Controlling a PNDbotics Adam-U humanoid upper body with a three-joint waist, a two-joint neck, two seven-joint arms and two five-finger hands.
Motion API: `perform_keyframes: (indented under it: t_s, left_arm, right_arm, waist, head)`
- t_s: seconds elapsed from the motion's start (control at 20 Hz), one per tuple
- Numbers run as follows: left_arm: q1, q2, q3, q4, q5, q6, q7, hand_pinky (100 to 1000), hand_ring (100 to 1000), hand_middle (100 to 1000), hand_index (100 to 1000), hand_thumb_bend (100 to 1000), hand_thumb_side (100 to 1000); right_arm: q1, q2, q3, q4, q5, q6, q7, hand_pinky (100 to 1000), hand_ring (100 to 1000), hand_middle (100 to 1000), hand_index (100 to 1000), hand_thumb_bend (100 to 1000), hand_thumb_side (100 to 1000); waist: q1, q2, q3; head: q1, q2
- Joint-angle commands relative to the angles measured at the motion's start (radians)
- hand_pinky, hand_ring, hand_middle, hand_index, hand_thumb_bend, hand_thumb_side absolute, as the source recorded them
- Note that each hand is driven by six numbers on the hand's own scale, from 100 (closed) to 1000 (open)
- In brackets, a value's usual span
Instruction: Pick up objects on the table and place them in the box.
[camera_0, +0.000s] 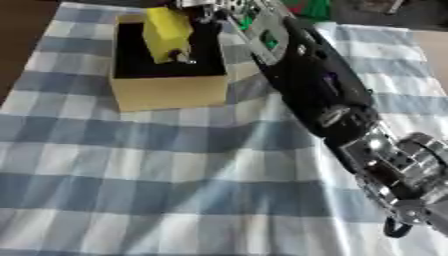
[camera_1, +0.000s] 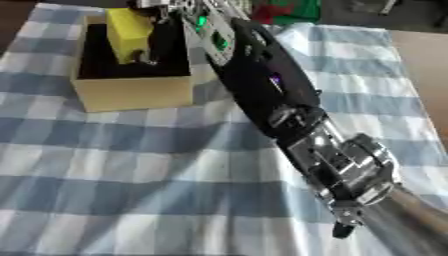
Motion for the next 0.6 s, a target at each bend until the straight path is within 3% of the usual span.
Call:
perform_keyframes:
  t_s: [0.05,0.2,0.25,0.5,0.6]
  left_arm:
    - [-0.006,0.012,0.011,-0.014,-0.001,-0.001,-0.002,948,677,516,747,100,245]
    - [-0.009,0.012,0.01,-0.014,-0.002,-0.003,-0.004,947,675,515,747,100,244]
    - [-0.01,0.012,0.01,-0.014,-0.002,-0.003,-0.005,947,674,515,747,100,244]
    - [-0.009,0.014,0.01,-0.014,-0.003,-0.004,-0.008,944,671,512,745,100,244]
    - [-0.01,0.014,0.011,-0.014,-0.004,-0.004,-0.009,945,668,512,744,100,243]
  right_arm:
    - [-0.022,-0.03,0.004,-0.034,0.067,-0.046,-0.008,1000,1000,801,872,349,448]
    - [-0.02,-0.03,0.0,-0.041,0.114,-0.107,-0.04,1000,1000,823,914,315,469]
    - [-0.02,-0.031,-0.001,-0.039,0.127,-0.12,-0.051,1000,1000,857,1000,340,476]
    - [-0.019,-0.03,-0.007,-0.015,0.211,-0.156,-0.098,1000,1000,905,1000,337,535]
    - [-0.018,-0.028,-0.008,-0.008,0.228,-0.168,-0.108,1000,1000,947,1000,348,488]
  waist:
    - [0.011,-0.025,-0.001]
    - [0.011,-0.025,0.001]
    - [0.011,-0.025,0.002]
    - [0.011,-0.023,0.0]
    - [0.011,-0.022,0.0]
  head:
    - [0.005,0.001]
    - [0.006,0.001]
    - [0.006,0.001]
    - [0.01,0.001]
    - [0.01,0.001]
